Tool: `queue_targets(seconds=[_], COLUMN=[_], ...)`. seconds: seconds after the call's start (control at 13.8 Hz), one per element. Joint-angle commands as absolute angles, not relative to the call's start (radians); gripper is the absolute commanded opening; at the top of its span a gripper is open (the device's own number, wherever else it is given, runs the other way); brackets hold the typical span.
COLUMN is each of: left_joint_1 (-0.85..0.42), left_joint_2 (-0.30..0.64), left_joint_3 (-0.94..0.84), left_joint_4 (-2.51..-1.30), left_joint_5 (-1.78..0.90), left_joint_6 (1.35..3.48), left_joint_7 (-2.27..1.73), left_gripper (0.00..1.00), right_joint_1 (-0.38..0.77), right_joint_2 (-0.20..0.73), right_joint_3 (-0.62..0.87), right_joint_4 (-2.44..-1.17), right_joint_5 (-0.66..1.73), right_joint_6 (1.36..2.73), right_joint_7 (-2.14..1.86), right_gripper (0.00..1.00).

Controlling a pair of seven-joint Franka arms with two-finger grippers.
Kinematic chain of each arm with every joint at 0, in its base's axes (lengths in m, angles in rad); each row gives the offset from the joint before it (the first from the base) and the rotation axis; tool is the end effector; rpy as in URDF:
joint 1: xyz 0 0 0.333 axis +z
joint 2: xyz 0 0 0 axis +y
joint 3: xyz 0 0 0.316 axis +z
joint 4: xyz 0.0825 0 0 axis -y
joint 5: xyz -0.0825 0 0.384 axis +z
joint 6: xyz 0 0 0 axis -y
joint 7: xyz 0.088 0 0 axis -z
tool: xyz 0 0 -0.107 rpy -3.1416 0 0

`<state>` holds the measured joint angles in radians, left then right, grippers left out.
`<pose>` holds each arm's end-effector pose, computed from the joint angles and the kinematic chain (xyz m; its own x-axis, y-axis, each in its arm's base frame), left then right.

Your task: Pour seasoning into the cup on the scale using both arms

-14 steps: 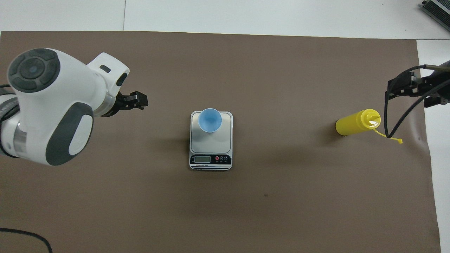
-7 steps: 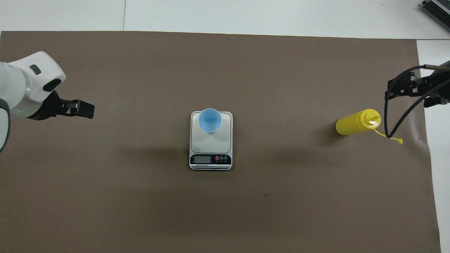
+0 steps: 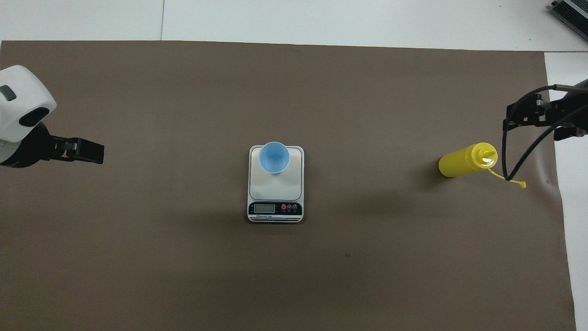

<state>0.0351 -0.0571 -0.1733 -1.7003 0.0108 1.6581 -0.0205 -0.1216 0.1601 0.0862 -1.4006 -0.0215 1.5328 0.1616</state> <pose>0.5377 -0.0762 0.6016 0.9929 -0.1182 0.0145 -0.1179 -0.9928 -0.0203 0.5992 -0.0280 0.6091 0.9800 -0.1972 -0.0257 -0.1970 -0.9803 0.0121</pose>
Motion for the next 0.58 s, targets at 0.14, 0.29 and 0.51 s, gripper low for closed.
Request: queue_targets(seconds=[0.14, 0.29, 0.51], left_joint_1=[0.081, 0.083, 0.071], left_joint_2=[-0.064, -0.069, -0.078], left_joint_3=[-0.170, -0.170, -0.175], left_joint_4=[-1.617, -1.628, -1.643], left_joint_5=[-0.038, -0.038, -0.037], left_joint_6=[1.575, 1.575, 1.569], left_joint_7=[-0.009, -0.008, -0.009], left_gripper=[1.00, 1.00, 1.00], right_joint_1=[-0.133, -0.133, -0.133], right_joint_2=[0.153, 0.153, 0.153], right_joint_3=[0.092, 0.092, 0.092], right_joint_4=[-1.399, -1.399, -1.399], right_joint_5=[-0.005, -0.005, -0.005], right_joint_6=[1.517, 1.517, 1.519], right_joint_7=[0.143, 0.143, 0.143], right_gripper=[1.00, 1.00, 1.00])
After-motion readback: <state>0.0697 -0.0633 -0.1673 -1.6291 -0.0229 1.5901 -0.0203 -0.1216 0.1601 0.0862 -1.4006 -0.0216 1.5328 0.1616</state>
